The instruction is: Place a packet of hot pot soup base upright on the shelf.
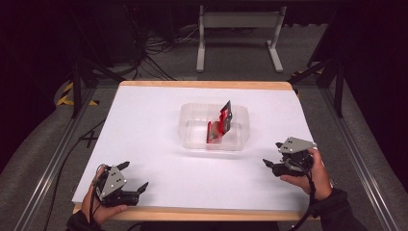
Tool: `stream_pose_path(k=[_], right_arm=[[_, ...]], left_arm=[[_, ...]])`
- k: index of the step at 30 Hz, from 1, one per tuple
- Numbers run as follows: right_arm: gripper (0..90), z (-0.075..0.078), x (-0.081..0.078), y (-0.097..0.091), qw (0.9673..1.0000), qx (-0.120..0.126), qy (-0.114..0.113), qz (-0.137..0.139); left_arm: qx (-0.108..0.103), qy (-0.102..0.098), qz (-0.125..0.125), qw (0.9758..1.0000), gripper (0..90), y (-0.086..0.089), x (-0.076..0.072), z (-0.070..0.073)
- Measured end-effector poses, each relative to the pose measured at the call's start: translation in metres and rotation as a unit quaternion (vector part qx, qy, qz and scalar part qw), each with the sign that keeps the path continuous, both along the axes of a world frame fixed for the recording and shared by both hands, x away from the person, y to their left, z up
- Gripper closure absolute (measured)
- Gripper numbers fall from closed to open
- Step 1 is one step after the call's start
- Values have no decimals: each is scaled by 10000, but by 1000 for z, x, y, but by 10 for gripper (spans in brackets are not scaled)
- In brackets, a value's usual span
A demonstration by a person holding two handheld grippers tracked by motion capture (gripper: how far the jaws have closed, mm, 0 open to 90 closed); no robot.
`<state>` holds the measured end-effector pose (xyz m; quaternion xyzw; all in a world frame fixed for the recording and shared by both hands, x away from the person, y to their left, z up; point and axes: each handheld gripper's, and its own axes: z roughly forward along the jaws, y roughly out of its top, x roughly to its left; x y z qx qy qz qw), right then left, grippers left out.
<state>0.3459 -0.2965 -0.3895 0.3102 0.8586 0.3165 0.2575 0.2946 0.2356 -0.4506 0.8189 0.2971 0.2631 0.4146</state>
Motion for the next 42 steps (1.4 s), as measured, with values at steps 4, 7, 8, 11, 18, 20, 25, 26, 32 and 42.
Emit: stream_pose_path(k=[4, 7, 8, 11, 18, 20, 25, 26, 32, 42], right_arm=[[268, -8, -4, -11, 10000, -22, -19, -91], [267, -10, -6, -16, 9999, 25, -19, -133], [266, -11, -6, -18, 9999, 40, -33, -153], [260, -15, -9, -23, 9997, 16, -105, -230], [249, -26, -19, -36, 9992, 182, -149, -322], [248, -28, -21, -39, 9990, 235, -176, -339], [245, -32, -27, -47, 9984, 334, -196, -410], [245, -32, -28, -48, 9982, 357, -195, -436], [244, -36, -34, -58, 9967, 536, -237, -564], [231, -40, -44, -77, 9911, 972, -344, -843]], left_arm=[[14, 1, 2, 10000, 81, 0, 0, 0], [18, -1, -1, 10000, 81, 0, 0, 0], [22, 1, 1, 10000, 81, 0, 0, 0], [16, -3, 3, 10000, 82, 0, 0, 0], [-9, -3, 6, 10000, 81, 0, 0, 0], [-9, -6, 7, 10000, 81, 0, 0, 0], [-5, -13, -1, 10000, 81, 1, 1, 0], [-2, -8, -3, 10000, 81, 1, 1, 0], [-68, 10, 38, 10000, 81, 2, 2, 0], [-101, -24, 32, 9999, 80, 3, 3, 1]])
